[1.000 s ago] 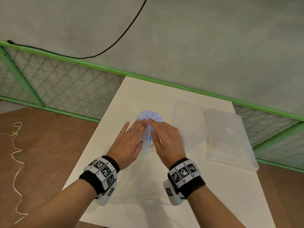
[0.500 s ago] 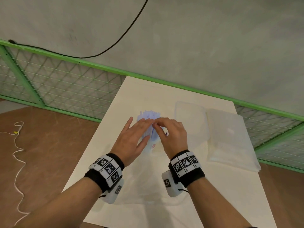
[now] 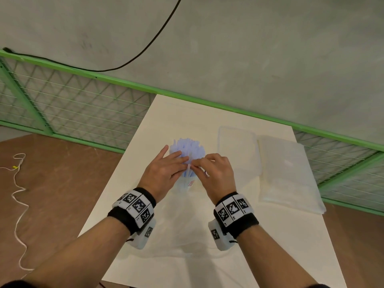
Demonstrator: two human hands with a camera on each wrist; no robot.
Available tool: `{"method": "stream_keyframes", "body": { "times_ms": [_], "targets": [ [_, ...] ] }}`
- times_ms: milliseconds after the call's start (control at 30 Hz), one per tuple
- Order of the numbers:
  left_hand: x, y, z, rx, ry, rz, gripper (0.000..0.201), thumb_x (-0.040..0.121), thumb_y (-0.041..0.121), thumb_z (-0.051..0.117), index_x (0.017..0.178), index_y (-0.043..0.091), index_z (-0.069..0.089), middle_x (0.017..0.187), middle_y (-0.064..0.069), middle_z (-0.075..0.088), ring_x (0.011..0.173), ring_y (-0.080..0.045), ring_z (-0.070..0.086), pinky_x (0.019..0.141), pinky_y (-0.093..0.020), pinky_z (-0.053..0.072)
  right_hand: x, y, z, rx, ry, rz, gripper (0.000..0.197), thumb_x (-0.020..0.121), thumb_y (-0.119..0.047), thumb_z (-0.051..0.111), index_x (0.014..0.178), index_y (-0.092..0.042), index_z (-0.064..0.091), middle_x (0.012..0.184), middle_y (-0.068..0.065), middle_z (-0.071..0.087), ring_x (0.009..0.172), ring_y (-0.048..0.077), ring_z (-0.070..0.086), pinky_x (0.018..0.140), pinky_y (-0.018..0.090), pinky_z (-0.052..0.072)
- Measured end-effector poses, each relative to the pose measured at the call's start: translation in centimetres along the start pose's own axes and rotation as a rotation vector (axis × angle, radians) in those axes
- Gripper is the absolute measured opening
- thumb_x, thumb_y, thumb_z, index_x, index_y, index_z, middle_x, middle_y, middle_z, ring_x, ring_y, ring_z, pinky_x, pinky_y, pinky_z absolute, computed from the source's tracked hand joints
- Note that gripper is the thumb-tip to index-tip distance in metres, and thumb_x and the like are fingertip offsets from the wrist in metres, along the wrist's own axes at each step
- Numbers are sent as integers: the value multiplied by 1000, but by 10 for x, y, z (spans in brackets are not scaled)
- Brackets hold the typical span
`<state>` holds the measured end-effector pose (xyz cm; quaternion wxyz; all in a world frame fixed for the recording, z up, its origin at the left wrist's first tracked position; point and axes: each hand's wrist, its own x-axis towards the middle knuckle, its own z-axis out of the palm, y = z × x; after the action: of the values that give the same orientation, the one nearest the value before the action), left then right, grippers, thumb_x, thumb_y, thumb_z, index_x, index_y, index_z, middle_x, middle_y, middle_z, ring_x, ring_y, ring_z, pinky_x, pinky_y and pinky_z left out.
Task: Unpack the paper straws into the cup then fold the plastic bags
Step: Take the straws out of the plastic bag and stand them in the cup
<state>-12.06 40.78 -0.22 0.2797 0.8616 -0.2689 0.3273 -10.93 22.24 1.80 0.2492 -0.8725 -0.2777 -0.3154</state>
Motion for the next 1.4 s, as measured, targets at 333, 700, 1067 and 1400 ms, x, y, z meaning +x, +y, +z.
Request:
{"method": "stream_keyframes", "body": {
  "times_ms": [333,700,1067,1400],
  "targets": [
    [-10,15,-23,79,-224,-194,55,98,29,45,148,8,36,159,-6,26,149,-18,18,123,-38,8,-9,-22,-21,32,-172,56,52,93,-25,56,143,-11,46,151,3,41,136,18,43,105,30,35],
    [-14,12,-18,259,-448,-203,62,93,30,34,149,3,31,158,-12,26,147,-26,23,120,-37,8,-19,-23,-6,-156,-348,56,60,83,-14,61,141,-12,47,149,0,46,141,23,37,103,44,40],
    [-28,29,-19,346,-513,-196,69,82,19,33,150,7,30,159,-9,27,148,-24,21,119,-44,12,-11,-38,-14,47,-171,16,41,95,-14,55,136,-17,54,129,-4,62,117,15,58,90,37,46],
    [-17,29,-22,208,-515,-320,78,86,25,47,154,8,13,164,-5,3,150,-15,-2,121,-35,-3,-18,-13,10,-53,-44,42,23,88,-15,70,110,-23,72,120,-9,67,103,26,57,80,41,46]
  ]
}}
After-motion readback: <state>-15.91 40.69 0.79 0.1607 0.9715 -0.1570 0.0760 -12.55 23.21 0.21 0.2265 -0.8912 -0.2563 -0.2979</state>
